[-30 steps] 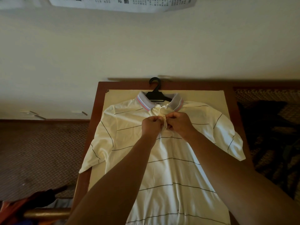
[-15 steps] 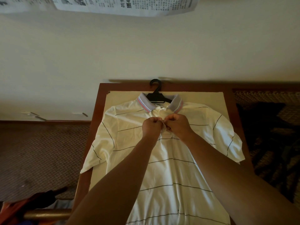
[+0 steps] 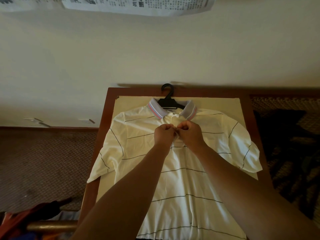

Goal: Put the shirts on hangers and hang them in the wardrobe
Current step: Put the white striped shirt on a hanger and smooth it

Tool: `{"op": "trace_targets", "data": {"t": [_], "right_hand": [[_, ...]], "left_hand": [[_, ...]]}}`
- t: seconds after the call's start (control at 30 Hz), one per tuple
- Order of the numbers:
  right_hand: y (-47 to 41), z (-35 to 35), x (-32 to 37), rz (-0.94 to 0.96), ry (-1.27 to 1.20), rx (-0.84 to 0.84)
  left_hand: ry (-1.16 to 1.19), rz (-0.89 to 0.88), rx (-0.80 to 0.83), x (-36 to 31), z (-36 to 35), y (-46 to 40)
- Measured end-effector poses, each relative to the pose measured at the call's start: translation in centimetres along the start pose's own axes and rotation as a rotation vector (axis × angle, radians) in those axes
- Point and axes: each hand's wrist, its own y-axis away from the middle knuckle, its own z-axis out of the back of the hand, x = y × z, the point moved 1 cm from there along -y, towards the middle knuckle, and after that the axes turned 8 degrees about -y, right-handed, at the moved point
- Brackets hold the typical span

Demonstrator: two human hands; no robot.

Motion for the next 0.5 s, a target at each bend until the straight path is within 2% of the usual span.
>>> {"op": "trace_targets", "data": {"t": [0.3, 0.5], "right_hand": [[0.0, 0.7, 0.6, -0.122, -0.144, 0.025], [-0.5, 1.0, 0.6, -0.184, -0.113, 0.039]], "left_hand": [[-0.182, -0.107, 0.038, -0.3, -0.2, 0.1], [-0.266, -0.171, 0.097, -0.6, 0.1, 0.5]]}}
